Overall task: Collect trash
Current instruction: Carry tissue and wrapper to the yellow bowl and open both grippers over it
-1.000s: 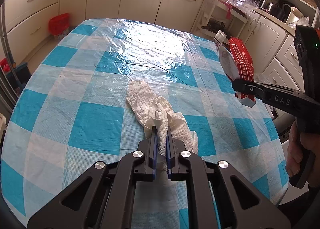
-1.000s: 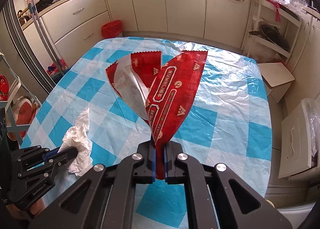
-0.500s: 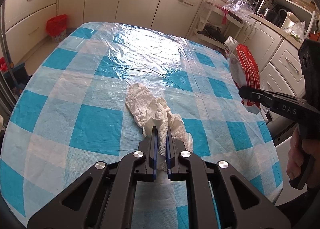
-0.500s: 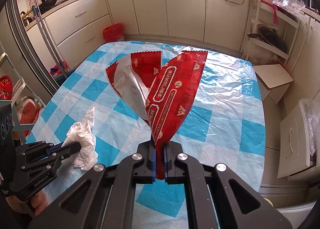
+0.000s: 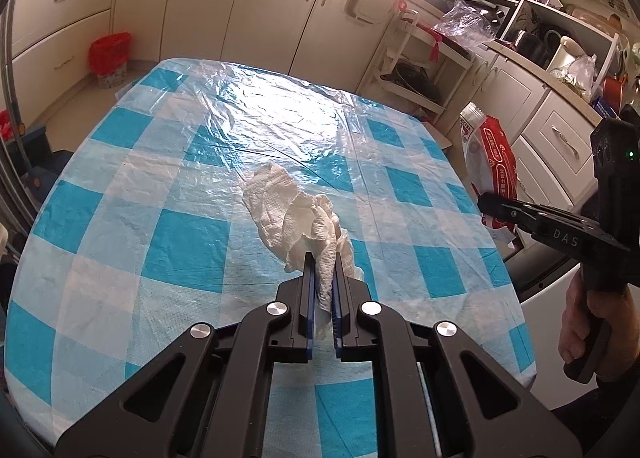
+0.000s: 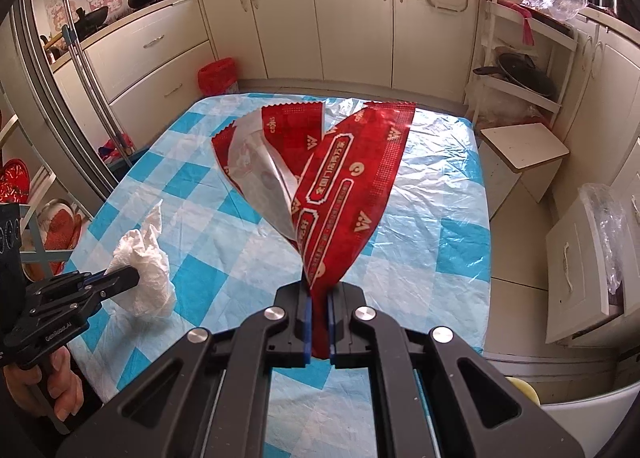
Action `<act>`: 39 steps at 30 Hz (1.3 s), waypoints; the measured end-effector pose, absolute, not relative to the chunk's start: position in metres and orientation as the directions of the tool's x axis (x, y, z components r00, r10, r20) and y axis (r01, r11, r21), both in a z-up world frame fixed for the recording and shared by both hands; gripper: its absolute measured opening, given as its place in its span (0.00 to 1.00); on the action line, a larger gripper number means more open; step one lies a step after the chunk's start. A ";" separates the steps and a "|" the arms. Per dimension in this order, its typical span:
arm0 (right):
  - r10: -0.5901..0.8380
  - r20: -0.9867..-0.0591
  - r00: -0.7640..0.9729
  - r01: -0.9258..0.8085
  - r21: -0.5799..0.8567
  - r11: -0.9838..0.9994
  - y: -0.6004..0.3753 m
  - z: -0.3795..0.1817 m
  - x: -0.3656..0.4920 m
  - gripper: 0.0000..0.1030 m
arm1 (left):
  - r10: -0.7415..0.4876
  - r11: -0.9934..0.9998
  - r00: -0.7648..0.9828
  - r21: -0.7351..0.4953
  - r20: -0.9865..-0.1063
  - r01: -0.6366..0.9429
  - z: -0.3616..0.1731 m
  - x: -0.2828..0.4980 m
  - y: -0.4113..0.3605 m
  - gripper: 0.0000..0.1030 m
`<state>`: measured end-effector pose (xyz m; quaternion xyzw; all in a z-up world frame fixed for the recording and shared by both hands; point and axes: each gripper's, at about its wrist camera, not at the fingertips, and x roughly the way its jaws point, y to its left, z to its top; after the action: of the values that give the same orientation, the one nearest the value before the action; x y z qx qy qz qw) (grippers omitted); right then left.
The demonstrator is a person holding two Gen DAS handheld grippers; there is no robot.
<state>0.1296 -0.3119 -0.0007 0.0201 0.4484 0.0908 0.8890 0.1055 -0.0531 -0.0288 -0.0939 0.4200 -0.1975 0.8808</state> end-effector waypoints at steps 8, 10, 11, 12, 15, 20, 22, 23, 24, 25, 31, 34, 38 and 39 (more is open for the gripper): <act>0.177 -0.781 0.599 -0.130 0.124 0.984 -0.322 0.006 0.113 0.06 | -0.452 0.892 0.574 -0.334 -0.683 0.306 -0.012 0.095 -0.067 0.07; 0.173 -0.778 0.604 -0.123 0.124 0.985 -0.326 0.008 0.108 0.06 | -0.459 0.888 0.574 -0.333 -0.678 0.317 -0.008 0.093 -0.071 0.07; 0.173 -0.775 0.607 -0.118 0.127 0.985 -0.329 0.009 0.106 0.06 | -0.462 0.887 0.574 -0.333 -0.676 0.321 -0.006 0.092 -0.073 0.07; 0.173 -0.773 0.610 -0.113 0.131 0.985 -0.331 0.010 0.104 0.06 | -0.465 0.885 0.574 -0.333 -0.674 0.326 -0.004 0.090 -0.076 0.07; 0.172 -0.767 0.619 -0.101 0.139 0.985 -0.337 0.013 0.098 0.06 | -0.473 0.880 0.572 -0.333 -0.671 0.337 0.000 0.088 -0.081 0.07; 0.169 -0.755 0.634 -0.079 0.154 0.985 -0.348 0.018 0.089 0.06 | -0.491 0.870 0.564 -0.337 -0.664 0.360 0.006 0.083 -0.092 0.07; 0.166 -0.752 0.638 -0.070 0.159 0.985 -0.354 0.019 0.085 0.06 | -0.499 0.865 0.561 -0.339 -0.661 0.370 0.008 0.080 -0.098 0.07; 0.164 -0.750 0.640 -0.063 0.161 0.985 -0.357 0.019 0.083 0.06 | -0.504 0.862 0.559 -0.339 -0.659 0.376 0.009 0.078 -0.101 0.07; 0.161 -0.749 0.643 -0.057 0.163 0.985 -0.360 0.019 0.081 0.06 | -0.508 0.859 0.556 -0.340 -0.657 0.383 0.011 0.077 -0.104 0.07; 0.158 -0.748 0.644 -0.050 0.165 0.985 -0.363 0.020 0.079 0.06 | -0.513 0.856 0.553 -0.342 -0.656 0.388 0.012 0.075 -0.107 0.07; 0.137 -0.738 0.660 0.006 0.187 0.982 -0.383 0.021 0.063 0.06 | -0.548 0.831 0.534 -0.349 -0.644 0.432 0.018 0.065 -0.130 0.07; 0.122 -0.741 0.660 0.032 0.190 0.981 -0.393 0.018 0.056 0.06 | -0.565 0.817 0.517 -0.352 -0.642 0.456 0.019 0.059 -0.142 0.07; 0.098 -0.748 0.656 0.076 0.195 0.978 -0.410 0.014 0.048 0.06 | -0.585 0.801 0.493 -0.363 -0.644 0.476 0.017 0.056 -0.156 0.07; 0.091 -0.752 0.653 0.089 0.195 0.977 -0.414 0.012 0.045 0.06 | -0.587 0.799 0.488 -0.361 -0.646 0.481 0.017 0.055 -0.161 0.07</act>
<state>0.0455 -0.4136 0.0123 0.1080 0.4166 0.0004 0.9027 0.0550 -0.1608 0.0168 -0.0658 0.3995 -0.3105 0.8600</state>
